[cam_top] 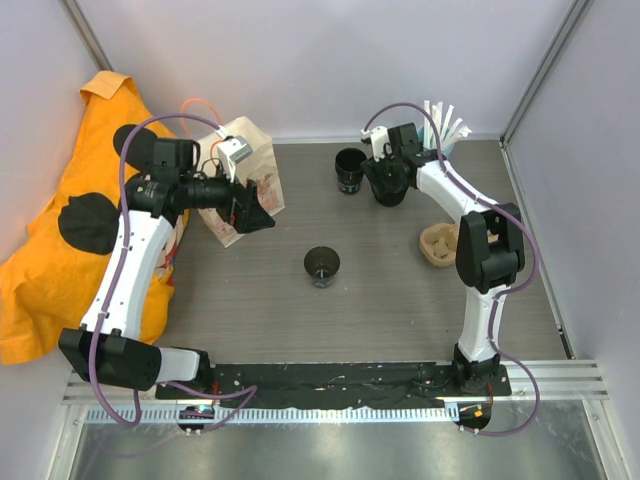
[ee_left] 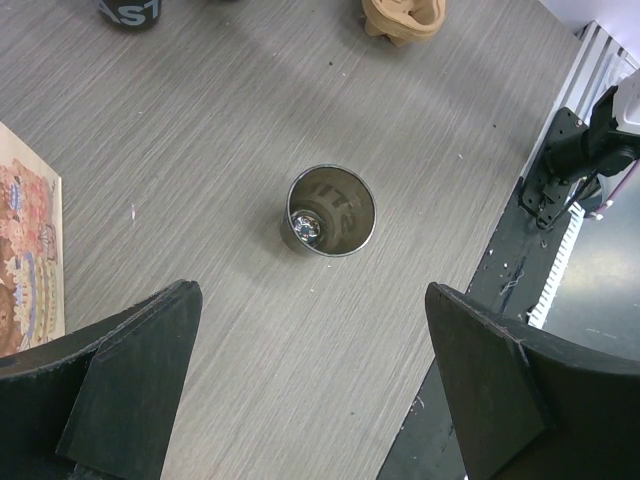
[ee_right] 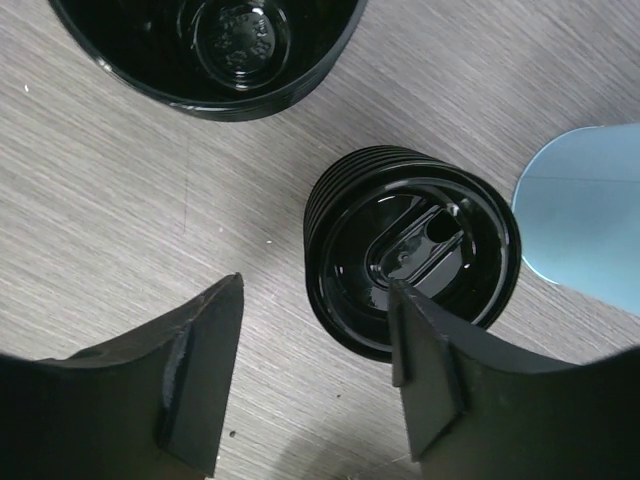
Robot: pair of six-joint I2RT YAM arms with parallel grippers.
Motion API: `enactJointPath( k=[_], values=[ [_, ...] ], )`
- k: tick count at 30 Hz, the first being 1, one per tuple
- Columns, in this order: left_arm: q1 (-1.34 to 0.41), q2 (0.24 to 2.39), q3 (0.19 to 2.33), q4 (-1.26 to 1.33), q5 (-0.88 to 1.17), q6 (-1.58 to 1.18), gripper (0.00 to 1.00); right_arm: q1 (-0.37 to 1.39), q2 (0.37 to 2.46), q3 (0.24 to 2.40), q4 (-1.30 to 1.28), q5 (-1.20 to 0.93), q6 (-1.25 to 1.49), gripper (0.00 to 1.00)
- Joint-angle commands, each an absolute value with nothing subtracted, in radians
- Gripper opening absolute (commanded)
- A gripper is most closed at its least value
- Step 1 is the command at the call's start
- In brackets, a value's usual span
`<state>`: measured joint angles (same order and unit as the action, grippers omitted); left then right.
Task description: Pack the takeout coffee
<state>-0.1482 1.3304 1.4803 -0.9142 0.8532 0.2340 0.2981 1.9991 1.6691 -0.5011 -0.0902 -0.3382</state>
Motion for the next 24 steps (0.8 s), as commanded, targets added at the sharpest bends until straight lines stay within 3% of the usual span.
enactJointPath(
  k=[1,5,16,24],
  values=[
    [-0.141,1.318,1.473,-0.876,0.868,0.222,1.00,0.299,1.997,1.721,-0.469,-0.066,-0.342,0.61],
    [-0.141,1.321,1.471,-0.871,0.870,0.221,1.00,0.299,2.006,1.717,-0.465,-0.066,-0.345,0.53],
    [-0.135,1.319,1.465,-0.870,0.868,0.218,1.00,0.301,2.051,1.713,-0.456,-0.054,-0.347,0.51],
    [-0.132,1.322,1.463,-0.864,0.870,0.216,1.00,0.301,2.043,1.697,-0.445,-0.061,-0.341,0.39]
  ],
)
